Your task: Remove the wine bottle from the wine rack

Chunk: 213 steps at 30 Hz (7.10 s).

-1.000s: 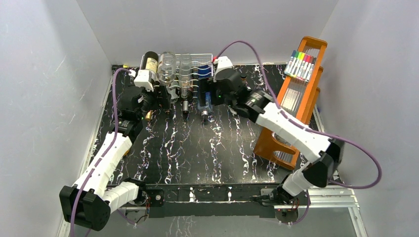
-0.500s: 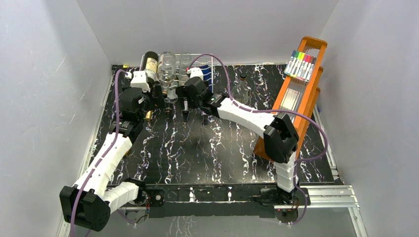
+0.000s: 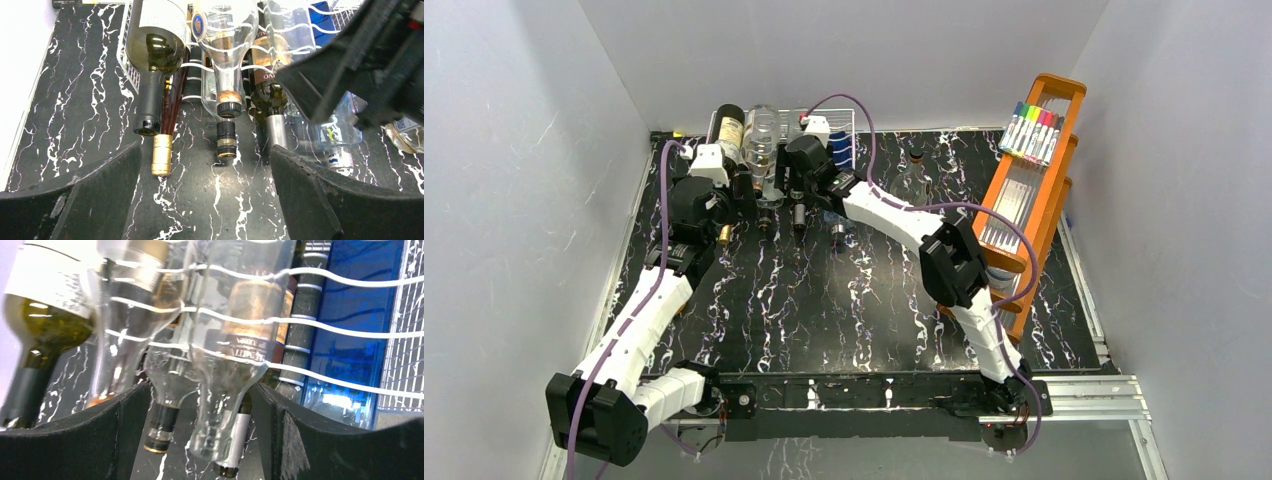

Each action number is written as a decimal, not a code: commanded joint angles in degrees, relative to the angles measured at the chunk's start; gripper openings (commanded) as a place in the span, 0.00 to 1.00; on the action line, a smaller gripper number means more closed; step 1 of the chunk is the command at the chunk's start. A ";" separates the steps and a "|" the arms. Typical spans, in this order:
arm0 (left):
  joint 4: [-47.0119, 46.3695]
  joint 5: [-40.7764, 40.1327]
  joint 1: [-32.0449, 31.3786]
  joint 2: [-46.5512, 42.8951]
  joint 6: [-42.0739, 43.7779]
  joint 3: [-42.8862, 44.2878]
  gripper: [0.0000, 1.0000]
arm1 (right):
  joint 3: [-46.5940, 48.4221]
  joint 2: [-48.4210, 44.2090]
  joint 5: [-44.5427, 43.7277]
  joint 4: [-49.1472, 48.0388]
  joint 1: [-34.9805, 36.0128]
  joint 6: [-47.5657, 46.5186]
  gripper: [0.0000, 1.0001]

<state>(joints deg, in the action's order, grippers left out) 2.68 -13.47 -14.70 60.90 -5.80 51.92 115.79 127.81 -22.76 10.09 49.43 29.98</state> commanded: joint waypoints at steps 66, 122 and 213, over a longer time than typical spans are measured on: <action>-1.00 1.19 0.26 0.52 0.36 0.29 0.98 | -33.73 -23.80 8.02 -28.06 -0.07 22.32 0.00; -10.53 61.62 -0.20 0.23 17.07 -8.81 0.98 | -52.12 -42.22 24.72 -5.34 -2.43 -10.72 0.00; -27.93 1.83 -10.29 8.23 13.36 -5.09 0.98 | -29.11 -44.93 -6.04 17.62 -13.04 -14.74 0.00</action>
<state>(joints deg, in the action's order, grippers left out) -24.43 -6.57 -27.20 69.32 10.24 46.09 83.46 82.76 -28.40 30.44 38.06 14.76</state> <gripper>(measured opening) 0.981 0.439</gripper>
